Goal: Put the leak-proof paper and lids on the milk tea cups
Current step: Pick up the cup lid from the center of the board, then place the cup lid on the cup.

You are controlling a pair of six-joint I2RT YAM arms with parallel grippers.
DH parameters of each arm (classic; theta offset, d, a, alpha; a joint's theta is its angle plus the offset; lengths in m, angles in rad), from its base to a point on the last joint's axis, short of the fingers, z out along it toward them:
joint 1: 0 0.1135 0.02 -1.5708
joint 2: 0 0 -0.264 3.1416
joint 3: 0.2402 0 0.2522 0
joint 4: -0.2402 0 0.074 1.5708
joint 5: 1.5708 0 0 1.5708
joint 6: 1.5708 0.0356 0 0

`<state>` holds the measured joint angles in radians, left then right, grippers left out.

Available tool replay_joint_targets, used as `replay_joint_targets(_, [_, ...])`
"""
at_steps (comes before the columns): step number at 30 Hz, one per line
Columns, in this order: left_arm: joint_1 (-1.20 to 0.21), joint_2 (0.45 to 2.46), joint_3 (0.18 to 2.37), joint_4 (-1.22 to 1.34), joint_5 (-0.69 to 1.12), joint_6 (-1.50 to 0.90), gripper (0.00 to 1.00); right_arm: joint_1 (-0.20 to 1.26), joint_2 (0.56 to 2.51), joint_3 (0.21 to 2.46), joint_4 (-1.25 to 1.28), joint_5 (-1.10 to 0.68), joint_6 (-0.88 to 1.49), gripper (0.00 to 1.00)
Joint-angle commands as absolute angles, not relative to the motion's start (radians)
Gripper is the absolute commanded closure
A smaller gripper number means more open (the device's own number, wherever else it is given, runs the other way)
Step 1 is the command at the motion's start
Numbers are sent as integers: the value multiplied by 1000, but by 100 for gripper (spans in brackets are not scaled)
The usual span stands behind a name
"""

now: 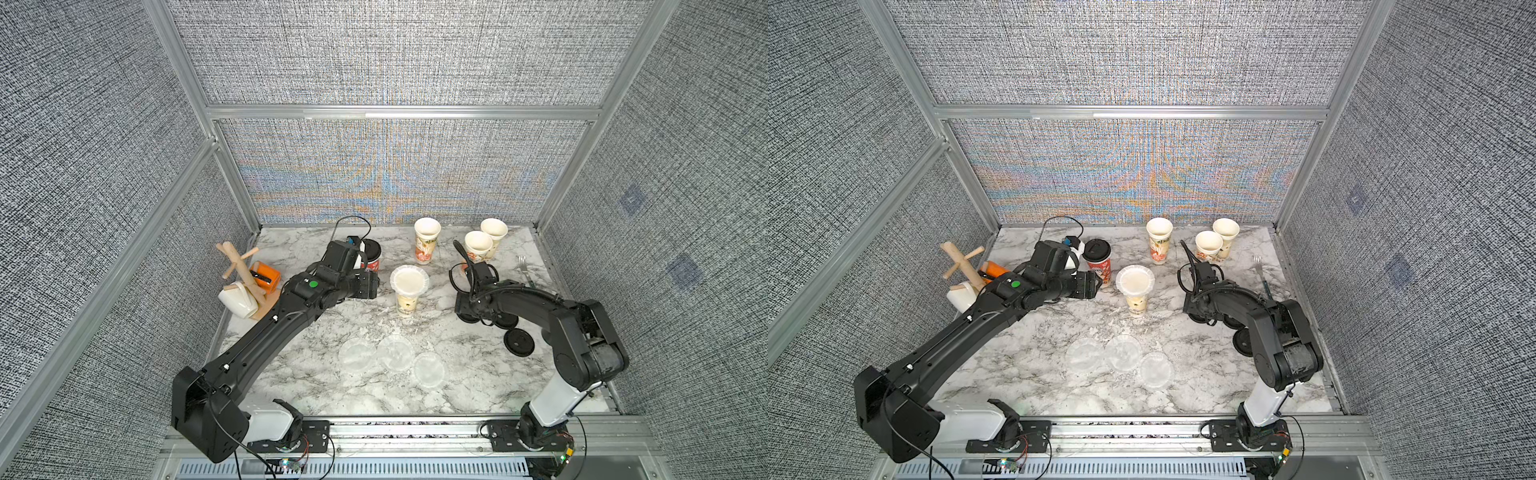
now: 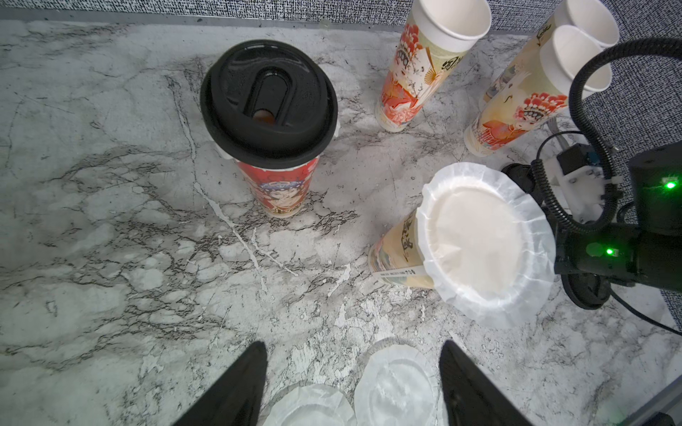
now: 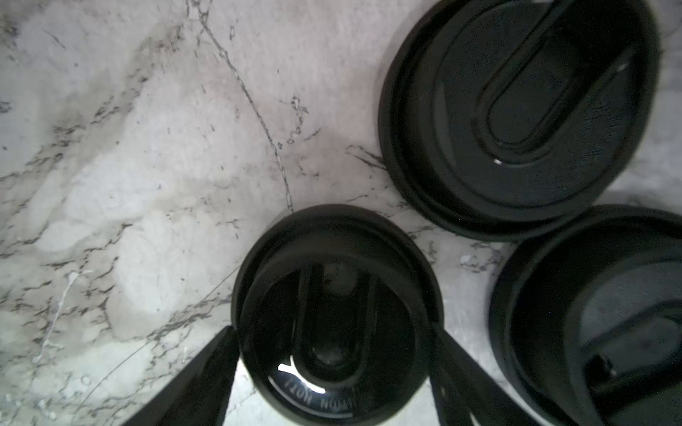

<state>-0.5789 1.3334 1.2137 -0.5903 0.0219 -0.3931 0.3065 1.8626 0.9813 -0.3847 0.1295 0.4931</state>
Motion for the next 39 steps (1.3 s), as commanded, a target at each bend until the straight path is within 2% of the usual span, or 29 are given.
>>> replay_joint_targets(1, [-578, 1337, 1221, -603, 13, -381, 25, 307, 1863, 984, -363, 132, 496, 23])
replay_joint_targets(7, [-577, 1337, 1221, -609, 11, -379, 25, 316, 1849, 982, -375, 136, 492, 27])
replay_joint_targets(13, [-571, 1315, 1207, -631, -8, -370, 25, 376, 1722, 1013, -483, 176, 472, 29])
replay_joint_targets(17, [-550, 1296, 1185, -638, -2, -372, 25, 416, 1598, 1110, -621, 218, 433, 29])
replay_joint_targets(22, [-526, 1274, 1154, -626, 21, -378, 25, 470, 1532, 1330, -798, 222, 326, 31])
replay_joint_targets(31, [-508, 1253, 1123, -605, 45, -391, 25, 607, 1713, 1724, -985, 46, 140, 32])
replay_joint_targets(39, [-494, 1235, 1116, -619, 47, -387, 25, 679, 1927, 1938, -1059, 9, 83, 33])
